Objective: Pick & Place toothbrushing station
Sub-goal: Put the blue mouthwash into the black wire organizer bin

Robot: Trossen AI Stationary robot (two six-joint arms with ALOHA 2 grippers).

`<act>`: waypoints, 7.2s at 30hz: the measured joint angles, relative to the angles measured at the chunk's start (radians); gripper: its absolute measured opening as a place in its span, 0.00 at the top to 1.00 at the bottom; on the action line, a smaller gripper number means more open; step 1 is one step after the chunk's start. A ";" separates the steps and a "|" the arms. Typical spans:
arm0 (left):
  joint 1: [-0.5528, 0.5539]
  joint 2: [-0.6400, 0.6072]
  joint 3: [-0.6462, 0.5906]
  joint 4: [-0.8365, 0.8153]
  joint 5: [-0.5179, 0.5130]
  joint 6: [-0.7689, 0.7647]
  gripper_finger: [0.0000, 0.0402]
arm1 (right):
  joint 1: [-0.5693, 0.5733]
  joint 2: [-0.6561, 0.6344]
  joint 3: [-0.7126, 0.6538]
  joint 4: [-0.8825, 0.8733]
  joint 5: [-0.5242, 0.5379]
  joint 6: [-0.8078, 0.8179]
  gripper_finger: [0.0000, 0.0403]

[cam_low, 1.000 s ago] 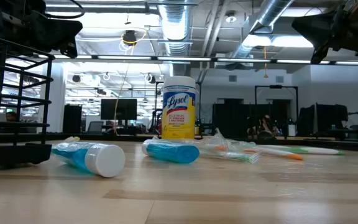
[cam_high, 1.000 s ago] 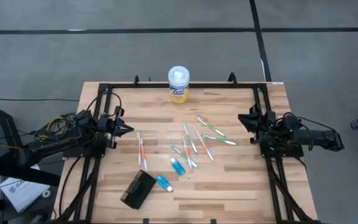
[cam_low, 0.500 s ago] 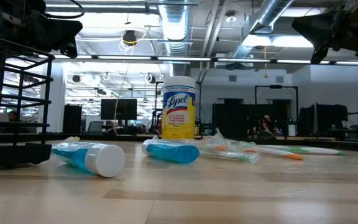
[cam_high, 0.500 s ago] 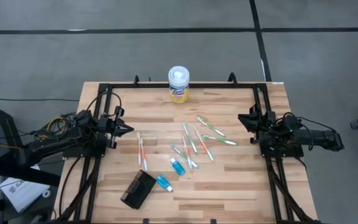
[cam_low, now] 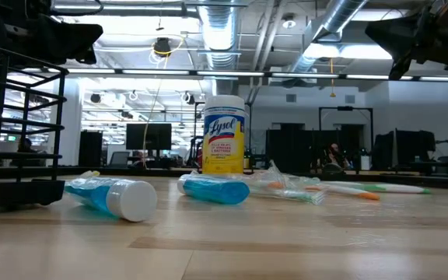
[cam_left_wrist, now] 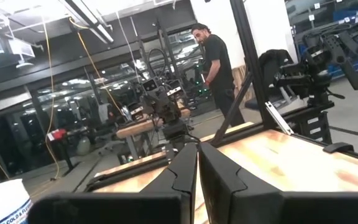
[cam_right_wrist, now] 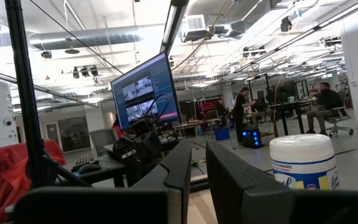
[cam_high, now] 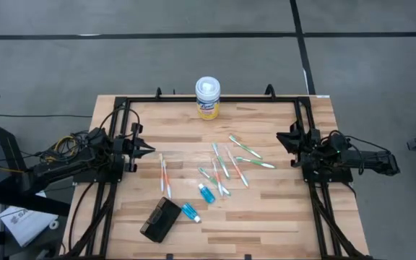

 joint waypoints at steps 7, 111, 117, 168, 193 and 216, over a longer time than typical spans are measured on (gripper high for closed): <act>0.000 0.000 0.000 0.007 -0.019 -0.031 0.97 | 0.000 0.000 0.000 0.000 0.000 0.000 0.90; -0.697 1.462 1.231 -0.848 -0.381 -0.237 0.64 | 0.065 0.865 1.288 -0.919 -0.002 -0.063 0.79; -0.689 1.466 1.202 -0.773 -0.539 -0.171 0.47 | 0.065 0.865 1.288 -0.916 -0.001 -0.063 0.79; -0.578 1.557 1.050 -0.777 -0.423 0.169 0.59 | 0.065 0.938 1.289 -0.605 0.027 -0.079 0.79; -0.549 1.650 1.051 -0.738 -0.396 0.243 0.62 | 0.065 0.951 1.288 -0.566 0.026 -0.101 0.79; -0.549 1.715 1.055 -0.690 -0.343 0.257 0.62 | 0.065 0.951 1.288 -0.536 0.026 -0.106 0.79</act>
